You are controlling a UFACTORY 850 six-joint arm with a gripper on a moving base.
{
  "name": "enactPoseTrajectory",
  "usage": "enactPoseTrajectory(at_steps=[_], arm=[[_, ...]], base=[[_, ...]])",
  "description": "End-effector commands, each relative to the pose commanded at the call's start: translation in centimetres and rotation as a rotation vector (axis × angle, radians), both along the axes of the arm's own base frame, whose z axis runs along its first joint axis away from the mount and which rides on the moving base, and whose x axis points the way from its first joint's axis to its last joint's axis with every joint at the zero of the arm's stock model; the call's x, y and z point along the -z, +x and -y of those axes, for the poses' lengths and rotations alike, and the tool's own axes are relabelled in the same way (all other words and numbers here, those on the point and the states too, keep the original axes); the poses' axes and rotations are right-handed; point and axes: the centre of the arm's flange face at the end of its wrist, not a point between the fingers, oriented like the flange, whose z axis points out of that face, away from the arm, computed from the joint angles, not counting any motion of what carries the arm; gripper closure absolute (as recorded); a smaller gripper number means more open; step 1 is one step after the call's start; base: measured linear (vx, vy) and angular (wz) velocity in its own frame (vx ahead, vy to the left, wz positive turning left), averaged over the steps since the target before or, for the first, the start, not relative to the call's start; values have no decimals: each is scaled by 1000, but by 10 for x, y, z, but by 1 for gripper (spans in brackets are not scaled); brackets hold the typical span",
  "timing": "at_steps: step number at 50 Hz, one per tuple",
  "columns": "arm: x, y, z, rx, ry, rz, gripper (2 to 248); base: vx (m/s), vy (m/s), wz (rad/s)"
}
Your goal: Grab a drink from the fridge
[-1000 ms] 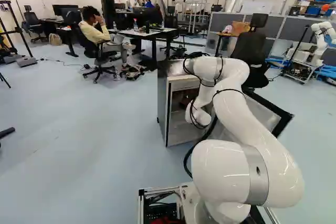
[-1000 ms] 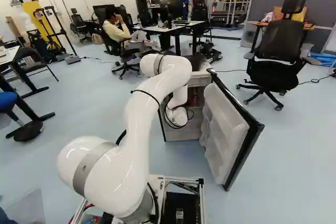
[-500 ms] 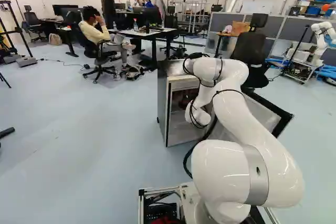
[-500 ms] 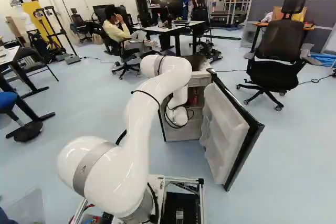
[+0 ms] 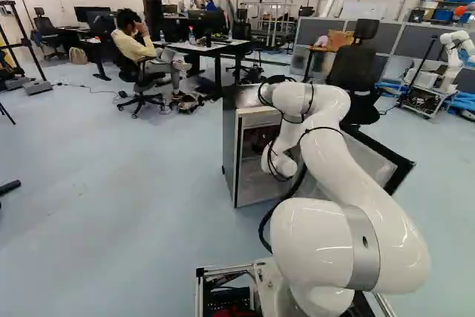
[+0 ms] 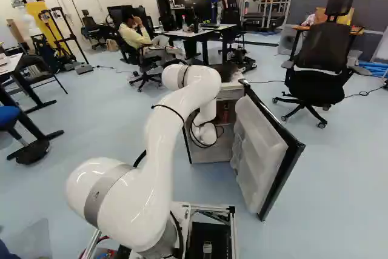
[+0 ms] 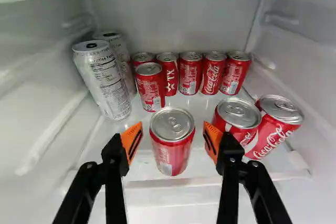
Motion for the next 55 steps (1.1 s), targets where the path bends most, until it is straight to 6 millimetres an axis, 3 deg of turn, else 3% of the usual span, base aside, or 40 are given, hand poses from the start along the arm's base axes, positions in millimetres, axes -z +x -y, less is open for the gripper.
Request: enactPoseTrajectory(at_steps=[17,18,22,23,41,55], arm=[[0,1,0,0,0,1,86],[0,1,0,0,0,1,124],[0,1,0,0,0,1,124],[0,1,0,0,0,1,151],[-1,1,0,0,0,1,151],[-17,1,0,0,-3,9,151]], base=[[0,0,0],[0,0,0],[0,0,0],[0,0,0],[0,0,0],[0,0,0]])
